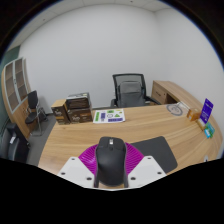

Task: Arrange mouse

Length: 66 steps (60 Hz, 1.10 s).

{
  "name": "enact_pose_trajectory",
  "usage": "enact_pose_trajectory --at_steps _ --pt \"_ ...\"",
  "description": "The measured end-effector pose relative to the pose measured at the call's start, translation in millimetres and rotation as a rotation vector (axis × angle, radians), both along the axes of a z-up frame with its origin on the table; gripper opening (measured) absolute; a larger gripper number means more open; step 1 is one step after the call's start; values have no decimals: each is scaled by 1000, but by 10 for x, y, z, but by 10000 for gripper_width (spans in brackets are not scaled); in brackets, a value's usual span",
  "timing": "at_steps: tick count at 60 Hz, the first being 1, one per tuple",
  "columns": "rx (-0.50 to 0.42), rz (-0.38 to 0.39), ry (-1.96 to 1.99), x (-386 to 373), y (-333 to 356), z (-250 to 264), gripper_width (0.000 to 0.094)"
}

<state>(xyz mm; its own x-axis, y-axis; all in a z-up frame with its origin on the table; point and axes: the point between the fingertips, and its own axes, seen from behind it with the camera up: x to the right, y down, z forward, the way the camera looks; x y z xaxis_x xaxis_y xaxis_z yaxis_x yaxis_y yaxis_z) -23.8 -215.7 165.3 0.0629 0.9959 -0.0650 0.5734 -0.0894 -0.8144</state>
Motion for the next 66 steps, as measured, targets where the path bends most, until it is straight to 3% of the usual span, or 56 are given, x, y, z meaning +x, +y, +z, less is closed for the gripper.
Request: enact_pose_trajectory --at_steps 10,18,32,43,54,56,58,59,62,66 --pt "57 -89 -6 -208 949 -126 326" --pt "39 -130 -43 -297 1426 -546 326" --pt "35 -133 -135 -294 1733 -1416 324" --pt "25 -110 -162 -275 1705 -1713 337" --pt "33 -97 -148 -255 1681 -1754 527" --pt "35 -97 -151 -246 1684 -1766 638" --pt "39 -101 -153 -240 1693 -1773 847" --pt "40 -102 -151 -238 1693 -1770 877" --pt "55 -106 -144 -225 1723 -1744 821" --pt "65 -115 -136 -190 1726 -1666 872"
